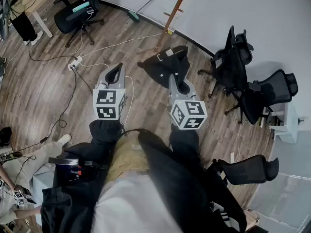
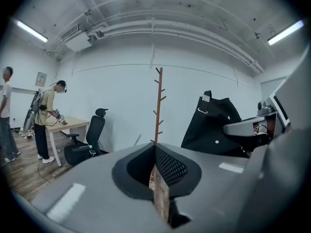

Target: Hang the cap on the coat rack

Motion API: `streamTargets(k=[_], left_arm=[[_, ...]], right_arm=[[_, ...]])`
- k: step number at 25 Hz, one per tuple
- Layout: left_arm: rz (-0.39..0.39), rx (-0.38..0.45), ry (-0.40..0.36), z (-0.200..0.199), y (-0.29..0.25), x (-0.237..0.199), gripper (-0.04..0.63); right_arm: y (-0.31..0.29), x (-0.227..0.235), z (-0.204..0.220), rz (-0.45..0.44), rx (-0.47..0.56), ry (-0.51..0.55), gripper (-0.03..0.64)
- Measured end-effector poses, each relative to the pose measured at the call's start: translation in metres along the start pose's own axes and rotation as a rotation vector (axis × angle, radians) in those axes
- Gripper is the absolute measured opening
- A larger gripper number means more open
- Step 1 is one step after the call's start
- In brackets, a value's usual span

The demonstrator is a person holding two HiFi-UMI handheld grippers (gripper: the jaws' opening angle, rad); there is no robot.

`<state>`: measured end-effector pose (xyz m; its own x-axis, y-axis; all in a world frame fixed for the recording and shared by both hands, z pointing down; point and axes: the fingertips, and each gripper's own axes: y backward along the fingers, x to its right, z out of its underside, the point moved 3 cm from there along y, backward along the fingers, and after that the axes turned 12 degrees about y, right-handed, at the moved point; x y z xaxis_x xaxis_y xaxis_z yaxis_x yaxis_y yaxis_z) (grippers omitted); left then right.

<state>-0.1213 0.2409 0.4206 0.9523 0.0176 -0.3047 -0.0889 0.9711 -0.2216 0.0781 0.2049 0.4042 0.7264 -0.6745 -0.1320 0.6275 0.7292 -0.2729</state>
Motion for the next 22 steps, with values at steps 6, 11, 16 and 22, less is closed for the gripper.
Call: streamTargets(k=[6,11,16,22], left_arm=[[0.030,-0.026,0.016,0.003,-0.011,-0.007,-0.005],[0.043,-0.048,0.027,0.009,-0.016,-0.021,-0.005],[0.043,-0.076,0.047,0.016,-0.014,-0.039,-0.005],[0.069,-0.116,0.060,0.024,-0.031,-0.048,-0.005]], right_arm=[[-0.009,0.000,0.004,0.023,-0.016,-0.014,0.006],[-0.012,0.000,0.011,0.060,-0.029,-0.045,0.008],[-0.013,-0.002,0.016,0.113,-0.045,-0.066,0.008],[-0.027,-0.007,0.021,0.151,-0.081,-0.071,0.008]])
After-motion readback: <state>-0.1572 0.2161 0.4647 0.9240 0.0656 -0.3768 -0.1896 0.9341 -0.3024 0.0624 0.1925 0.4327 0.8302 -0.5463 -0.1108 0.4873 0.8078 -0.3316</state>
